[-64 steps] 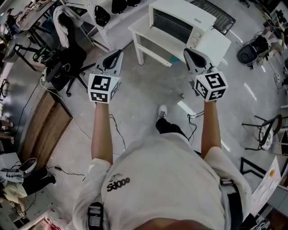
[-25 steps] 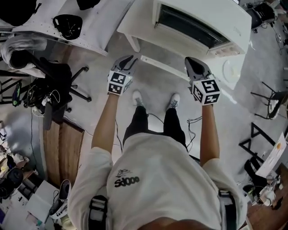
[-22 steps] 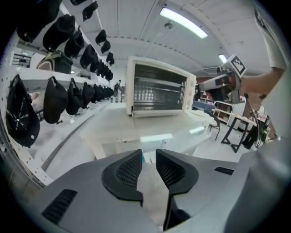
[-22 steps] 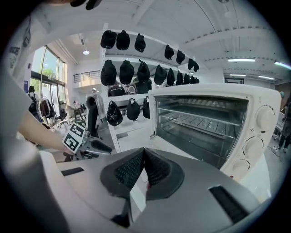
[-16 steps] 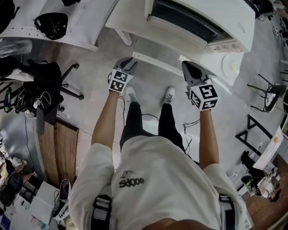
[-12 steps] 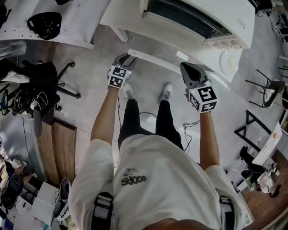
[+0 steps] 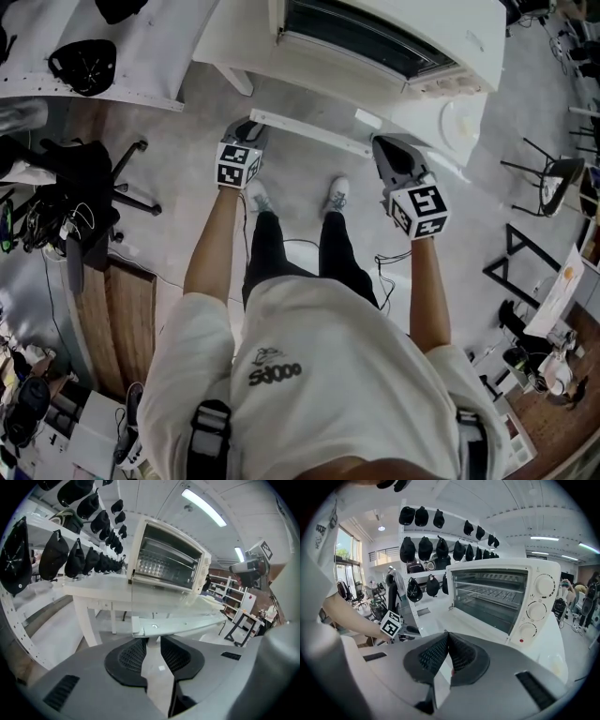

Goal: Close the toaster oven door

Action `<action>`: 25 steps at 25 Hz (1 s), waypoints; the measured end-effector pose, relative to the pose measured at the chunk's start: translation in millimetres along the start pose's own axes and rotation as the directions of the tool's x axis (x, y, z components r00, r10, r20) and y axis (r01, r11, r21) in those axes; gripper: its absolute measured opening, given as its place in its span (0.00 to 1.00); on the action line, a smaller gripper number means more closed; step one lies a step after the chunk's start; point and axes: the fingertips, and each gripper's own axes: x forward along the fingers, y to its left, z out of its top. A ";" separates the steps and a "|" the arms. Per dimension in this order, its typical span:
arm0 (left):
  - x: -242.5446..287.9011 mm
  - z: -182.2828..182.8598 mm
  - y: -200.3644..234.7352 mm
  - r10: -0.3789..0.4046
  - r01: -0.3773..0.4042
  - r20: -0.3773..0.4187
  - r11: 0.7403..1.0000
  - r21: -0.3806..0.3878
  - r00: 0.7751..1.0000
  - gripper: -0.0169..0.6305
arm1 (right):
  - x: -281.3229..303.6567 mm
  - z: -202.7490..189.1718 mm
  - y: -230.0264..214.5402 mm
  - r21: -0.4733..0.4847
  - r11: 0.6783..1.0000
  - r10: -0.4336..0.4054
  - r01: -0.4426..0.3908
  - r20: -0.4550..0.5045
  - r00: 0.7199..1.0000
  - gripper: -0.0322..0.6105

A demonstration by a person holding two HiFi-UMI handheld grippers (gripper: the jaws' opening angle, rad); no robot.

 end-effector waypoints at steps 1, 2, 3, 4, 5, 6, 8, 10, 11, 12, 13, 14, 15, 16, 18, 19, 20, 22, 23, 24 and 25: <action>-2.9 2.7 -1.7 0.003 -0.003 -0.001 1.000 -0.005 1.000 0.19 | -1.5 4.1 -0.9 0.005 1.000 -0.002 0.002 0.010 1.000 0.05; -6.0 6.0 -3.5 0.007 -0.007 -0.001 1.000 -0.013 1.000 0.19 | -2.8 8.3 -1.6 0.006 1.000 -0.004 0.004 0.017 1.000 0.05; -9.4 9.8 -5.4 0.010 -0.010 0.000 1.000 -0.022 1.000 0.19 | -4.2 12.4 -1.8 0.003 1.000 -0.005 0.004 0.022 1.000 0.05; -13.7 14.1 -7.4 0.014 -0.014 0.001 1.000 -0.028 1.000 0.19 | -6.0 16.7 -1.4 -0.003 1.000 -0.004 0.004 0.027 1.000 0.05; -18.6 18.8 -9.6 0.017 -0.017 0.004 0.999 -0.032 1.000 0.19 | -8.3 21.3 -0.7 -0.009 1.000 -0.003 0.003 0.032 0.999 0.05; -24.0 24.1 -11.6 0.022 -0.022 0.009 0.999 -0.032 1.000 0.19 | -11.1 26.4 0.0 -0.014 1.000 -0.001 0.001 0.040 0.999 0.05; -34.1 36.8 -13.9 0.035 -0.035 0.024 0.999 -0.030 0.999 0.18 | -17.3 38.1 -2.0 -0.018 1.000 -0.002 0.003 0.064 0.998 0.05; -42.0 52.3 -16.5 0.051 -0.050 0.045 0.998 -0.032 0.998 0.18 | -25.0 50.1 -9.8 -0.010 1.000 -0.018 0.019 0.095 0.995 0.05; -45.8 59.9 -18.5 0.059 -0.057 0.055 0.998 -0.035 0.997 0.18 | -29.5 55.4 -14.6 -0.006 0.999 -0.031 0.031 0.109 0.994 0.05; -50.0 67.2 -20.6 0.066 -0.063 0.063 0.997 -0.037 0.996 0.18 | -34.1 60.3 -19.1 -0.002 0.999 -0.043 0.043 0.123 0.991 0.05; -54.3 74.4 -22.5 0.073 -0.071 0.071 0.997 -0.036 0.995 0.18 | -38.6 65.3 -23.2 0.000 0.999 -0.053 0.054 0.138 0.989 0.05; -58.7 82.0 -24.5 0.081 -0.079 0.080 0.996 -0.032 0.993 0.18 | -43.0 70.4 -26.9 0.000 0.998 -0.059 0.060 0.153 0.987 0.05; -63.1 90.3 -26.9 0.089 -0.087 0.092 0.996 -0.026 0.992 0.17 | -47.5 75.7 -30.1 0.000 0.998 -0.061 0.062 0.168 0.984 0.05; -67.4 99.2 -29.6 0.097 -0.095 0.107 0.995 -0.022 0.990 0.17 | -52.0 80.9 -33.1 0.001 0.998 -0.060 0.060 0.184 0.981 0.05; -75.1 117.5 -34.4 0.108 -0.105 0.145 0.994 -0.027 0.984 0.17 | -59.5 90.7 -38.2 0.006 0.999 -0.053 0.053 0.214 0.975 0.05; -78.1 126.6 -35.5 0.113 -0.108 0.163 0.993 -0.039 0.980 0.17 | -61.7 94.9 -40.3 0.007 0.999 -0.051 0.051 0.226 0.973 0.05; -80.6 135.5 -35.9 0.118 -0.111 0.179 0.992 -0.054 0.977 0.17 | -62.9 98.7 -42.0 0.006 0.999 -0.049 0.049 0.233 0.971 0.05; -85.1 153.3 -35.2 0.127 -0.112 0.210 0.991 -0.079 0.970 0.17 | -63.8 105.8 -44.1 0.004 0.999 -0.048 0.049 0.244 0.969 0.05; -87.4 162.3 -34.5 0.129 -0.113 0.225 0.990 -0.086 0.966 0.17 | -64.3 109.6 -44.4 0.004 0.999 -0.048 0.049 0.249 0.967 0.05; -89.4 170.9 -33.6 0.132 -0.113 0.236 0.989 -0.092 0.963 0.17 | -65.1 113.4 -44.4 0.003 0.999 -0.049 0.050 0.254 0.966 0.05; -90.9 179.0 -32.7 0.135 -0.115 0.241 0.989 -0.097 0.961 0.17 | -66.1 116.9 -44.2 0.001 0.999 -0.052 0.053 0.259 0.964 0.05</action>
